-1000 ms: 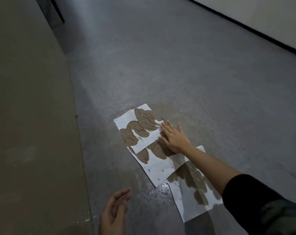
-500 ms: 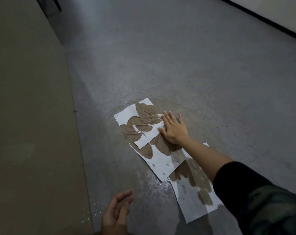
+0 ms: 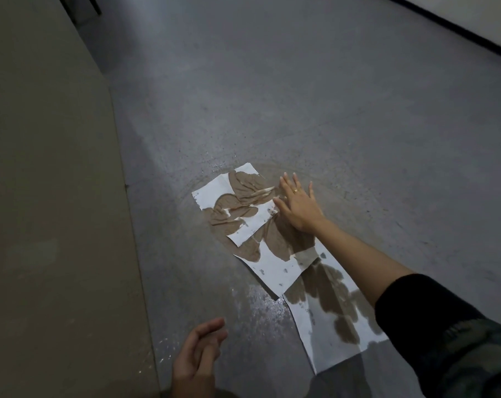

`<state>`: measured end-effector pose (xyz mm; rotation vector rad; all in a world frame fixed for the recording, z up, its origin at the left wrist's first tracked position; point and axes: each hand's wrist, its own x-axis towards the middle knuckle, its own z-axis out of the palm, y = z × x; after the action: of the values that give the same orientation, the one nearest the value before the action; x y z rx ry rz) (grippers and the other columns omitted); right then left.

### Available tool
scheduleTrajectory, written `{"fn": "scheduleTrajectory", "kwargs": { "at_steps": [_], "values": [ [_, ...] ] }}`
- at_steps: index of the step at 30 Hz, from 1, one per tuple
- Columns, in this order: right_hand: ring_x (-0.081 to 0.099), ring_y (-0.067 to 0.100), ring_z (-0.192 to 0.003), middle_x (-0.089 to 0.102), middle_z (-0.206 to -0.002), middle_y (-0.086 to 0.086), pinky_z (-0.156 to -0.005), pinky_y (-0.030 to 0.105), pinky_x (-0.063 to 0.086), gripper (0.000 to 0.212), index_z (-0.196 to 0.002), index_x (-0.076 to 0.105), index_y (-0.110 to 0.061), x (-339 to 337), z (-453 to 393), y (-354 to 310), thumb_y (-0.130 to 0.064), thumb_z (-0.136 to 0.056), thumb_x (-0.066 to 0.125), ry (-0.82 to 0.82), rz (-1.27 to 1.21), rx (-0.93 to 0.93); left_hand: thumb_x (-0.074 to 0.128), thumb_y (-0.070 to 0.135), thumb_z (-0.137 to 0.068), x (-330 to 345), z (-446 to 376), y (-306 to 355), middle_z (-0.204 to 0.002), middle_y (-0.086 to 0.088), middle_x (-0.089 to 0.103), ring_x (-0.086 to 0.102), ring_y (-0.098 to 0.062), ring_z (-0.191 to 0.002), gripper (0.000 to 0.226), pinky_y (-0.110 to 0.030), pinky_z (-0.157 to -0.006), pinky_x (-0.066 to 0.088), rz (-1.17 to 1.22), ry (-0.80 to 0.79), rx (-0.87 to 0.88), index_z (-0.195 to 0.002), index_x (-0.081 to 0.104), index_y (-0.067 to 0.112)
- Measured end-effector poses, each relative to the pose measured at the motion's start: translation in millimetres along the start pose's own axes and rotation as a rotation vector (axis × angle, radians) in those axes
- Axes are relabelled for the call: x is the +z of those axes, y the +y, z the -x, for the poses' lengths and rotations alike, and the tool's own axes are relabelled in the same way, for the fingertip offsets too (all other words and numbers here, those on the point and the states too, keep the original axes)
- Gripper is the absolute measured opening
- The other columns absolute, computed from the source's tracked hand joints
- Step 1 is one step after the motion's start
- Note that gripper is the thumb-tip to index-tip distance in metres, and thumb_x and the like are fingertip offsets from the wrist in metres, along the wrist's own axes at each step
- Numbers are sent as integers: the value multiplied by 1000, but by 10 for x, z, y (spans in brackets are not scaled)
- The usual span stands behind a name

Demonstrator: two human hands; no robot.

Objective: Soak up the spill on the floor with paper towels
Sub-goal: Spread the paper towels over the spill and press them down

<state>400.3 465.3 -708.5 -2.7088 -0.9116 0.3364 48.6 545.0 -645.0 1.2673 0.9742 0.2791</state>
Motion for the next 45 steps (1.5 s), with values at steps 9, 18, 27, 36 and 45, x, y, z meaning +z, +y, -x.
{"fn": "scheduleTrajectory", "kwargs": {
  "at_steps": [9,18,27,36,45],
  "values": [
    [-8,11,-149,1,-161,-8,-119,53,-5,69,-153,20,-25,147,1134,415,-62,-95,18,118,-63,-18,52,22,-69,25,75,-7,-79,-3,76,67,-24,-84,29,-18,-66,49,-20,-55,-10,-86,75,19],
    [-8,12,-149,-3,-162,-5,-120,50,-5,79,-154,8,-26,255,2117,770,-72,-90,2,57,-19,154,50,-7,-92,34,190,-23,-84,-4,75,66,-22,-80,30,-22,-67,47,-83,-114,-12,-91,71,14],
    [-16,12,-147,-16,-160,-5,-115,47,-19,79,-153,-3,-26,278,2373,749,-72,-89,-1,7,61,193,58,2,-90,1,245,-60,-87,-6,75,68,-27,-86,25,-30,-72,47,-106,-159,9,-87,74,20],
    [-17,12,-147,-23,-156,-5,-113,38,-24,89,-150,-13,-25,282,2558,697,-78,-79,-14,-153,78,71,45,28,-95,415,257,-215,-139,35,20,30,13,-127,39,-13,-105,33,-884,-542,712,-133,46,39],
    [-26,4,-143,-26,-156,-5,-118,26,-11,87,-151,-15,-22,340,2877,681,-76,-83,-9,-145,-11,109,33,52,-97,1131,-59,-672,-158,-7,24,26,-23,-144,64,-44,-107,40,-1414,-776,1073,-149,32,14]
  ]
}}
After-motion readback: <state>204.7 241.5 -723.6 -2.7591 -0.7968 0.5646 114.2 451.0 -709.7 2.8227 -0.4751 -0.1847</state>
